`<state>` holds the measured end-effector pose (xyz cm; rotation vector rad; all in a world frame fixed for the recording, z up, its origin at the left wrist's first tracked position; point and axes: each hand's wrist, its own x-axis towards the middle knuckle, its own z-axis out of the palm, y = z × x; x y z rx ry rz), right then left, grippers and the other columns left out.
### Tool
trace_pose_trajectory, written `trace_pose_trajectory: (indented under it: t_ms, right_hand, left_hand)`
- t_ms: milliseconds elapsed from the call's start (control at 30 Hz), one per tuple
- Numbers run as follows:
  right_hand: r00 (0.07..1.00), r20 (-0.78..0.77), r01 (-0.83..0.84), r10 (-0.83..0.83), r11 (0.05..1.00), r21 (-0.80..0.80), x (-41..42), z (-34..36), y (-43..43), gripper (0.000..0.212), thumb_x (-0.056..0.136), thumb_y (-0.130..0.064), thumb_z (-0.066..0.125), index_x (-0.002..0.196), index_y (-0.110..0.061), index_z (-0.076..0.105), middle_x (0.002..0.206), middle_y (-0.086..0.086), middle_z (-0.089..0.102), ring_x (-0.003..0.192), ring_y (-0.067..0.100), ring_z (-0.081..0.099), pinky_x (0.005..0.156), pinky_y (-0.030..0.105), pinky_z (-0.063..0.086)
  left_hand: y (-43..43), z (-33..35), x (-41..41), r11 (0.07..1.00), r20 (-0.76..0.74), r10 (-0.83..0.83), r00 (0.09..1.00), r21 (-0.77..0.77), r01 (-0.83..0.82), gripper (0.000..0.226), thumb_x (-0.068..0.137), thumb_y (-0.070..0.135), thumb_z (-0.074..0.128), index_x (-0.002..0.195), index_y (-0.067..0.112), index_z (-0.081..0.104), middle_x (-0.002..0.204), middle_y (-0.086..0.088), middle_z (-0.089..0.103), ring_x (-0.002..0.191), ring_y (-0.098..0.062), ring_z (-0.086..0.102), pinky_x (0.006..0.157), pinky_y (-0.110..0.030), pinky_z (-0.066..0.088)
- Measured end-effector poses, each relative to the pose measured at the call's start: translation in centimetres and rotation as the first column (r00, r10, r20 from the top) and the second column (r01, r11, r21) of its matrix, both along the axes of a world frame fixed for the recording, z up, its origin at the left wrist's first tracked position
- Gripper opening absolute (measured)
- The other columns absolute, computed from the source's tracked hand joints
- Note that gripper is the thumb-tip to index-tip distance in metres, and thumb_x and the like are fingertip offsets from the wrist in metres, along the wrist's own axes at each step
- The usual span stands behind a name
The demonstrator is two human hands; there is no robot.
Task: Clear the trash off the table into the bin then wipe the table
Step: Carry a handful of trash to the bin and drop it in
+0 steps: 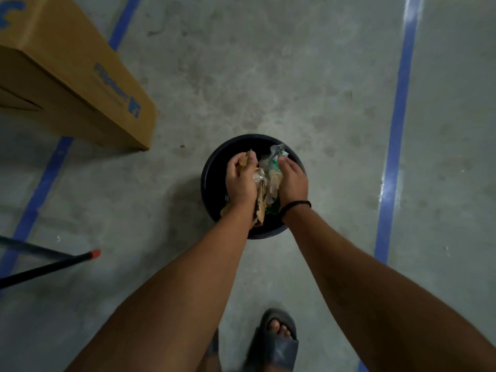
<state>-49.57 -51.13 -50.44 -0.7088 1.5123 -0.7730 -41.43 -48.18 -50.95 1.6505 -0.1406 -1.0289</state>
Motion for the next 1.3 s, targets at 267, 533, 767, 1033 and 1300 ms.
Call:
trace_pose_trajectory:
  t_ms: [267, 533, 767, 1033, 1300]
  right_hand:
    - [0.987, -0.043, -0.147, 0.153, 0.981, 0.129, 0.0, -6.7, -0.2, 0.064, 0.082, -0.067, 0.046, 0.127, -0.023, 0.059, 0.125, 0.001, 0.063, 0.115, 0.022, 0.058, 0.105, 0.046, 0.042]
    - [0.901, -0.303, -0.384, 0.309, 0.893, -0.234, 0.5, -2.9, -0.4, 0.057, 0.081, -0.054, 0.046, 0.128, -0.025, 0.06, 0.142, 0.005, 0.049, 0.134, 0.017, 0.041, 0.114, 0.042, 0.03]
    - [0.668, -0.577, -0.613, 0.47, 0.787, -0.069, 1.6, -5.8, 0.4, 0.036, 0.093, -0.045, 0.051, 0.124, -0.032, 0.062, 0.147, 0.006, 0.042, 0.137, 0.027, 0.033, 0.114, 0.045, 0.027]
    - [0.774, -0.519, -0.474, 0.364, 0.876, -0.093, 0.5, -7.3, 0.0, 0.039, 0.099, -0.035, 0.045, 0.13, -0.015, 0.059, 0.143, 0.012, 0.048, 0.135, 0.024, 0.041, 0.114, 0.038, 0.03]
    - [0.753, -0.31, -0.658, 0.58, 0.672, -0.34, 4.2, -0.5, 3.3, 0.062, 0.096, -0.054, 0.024, 0.149, -0.023, 0.029, 0.158, 0.006, 0.023, 0.148, 0.02, 0.013, 0.12, 0.041, 0.007]
  left_hand:
    - [0.0, -5.8, 0.3, 0.992, -0.186, 0.113, 0.976, 0.075, -0.101, 0.044, 0.087, 0.059, 0.035, 0.083, 0.033, 0.07, 0.107, -0.004, 0.068, 0.101, -0.021, 0.064, 0.096, -0.043, 0.048]
    - [-1.0, -8.0, 1.1, 0.997, -0.159, -0.019, 0.987, 0.075, 0.032, 0.086, 0.063, 0.091, 0.032, 0.119, 0.031, 0.06, 0.125, 0.006, 0.061, 0.12, -0.019, 0.054, 0.107, -0.047, 0.037]
    - [-0.5, -0.6, 0.3, 0.989, -0.327, -0.141, 0.934, -0.086, 0.119, 0.068, 0.096, 0.061, 0.017, 0.144, 0.018, 0.036, 0.149, -0.005, 0.037, 0.136, -0.021, 0.035, 0.111, -0.036, 0.025]
    - [-0.5, -2.7, 2.7, 0.983, -0.273, -0.161, 0.949, -0.135, 0.128, 0.084, 0.09, 0.068, 0.003, 0.141, 0.014, 0.043, 0.15, -0.008, 0.038, 0.141, -0.019, 0.028, 0.117, -0.039, 0.01]
    - [0.1, 0.8, 2.3, 0.972, -0.647, -0.233, 0.726, -0.182, 0.149, 0.085, 0.086, 0.075, 0.023, 0.143, 0.014, 0.04, 0.147, -0.015, 0.04, 0.136, -0.033, 0.037, 0.115, -0.047, 0.022]
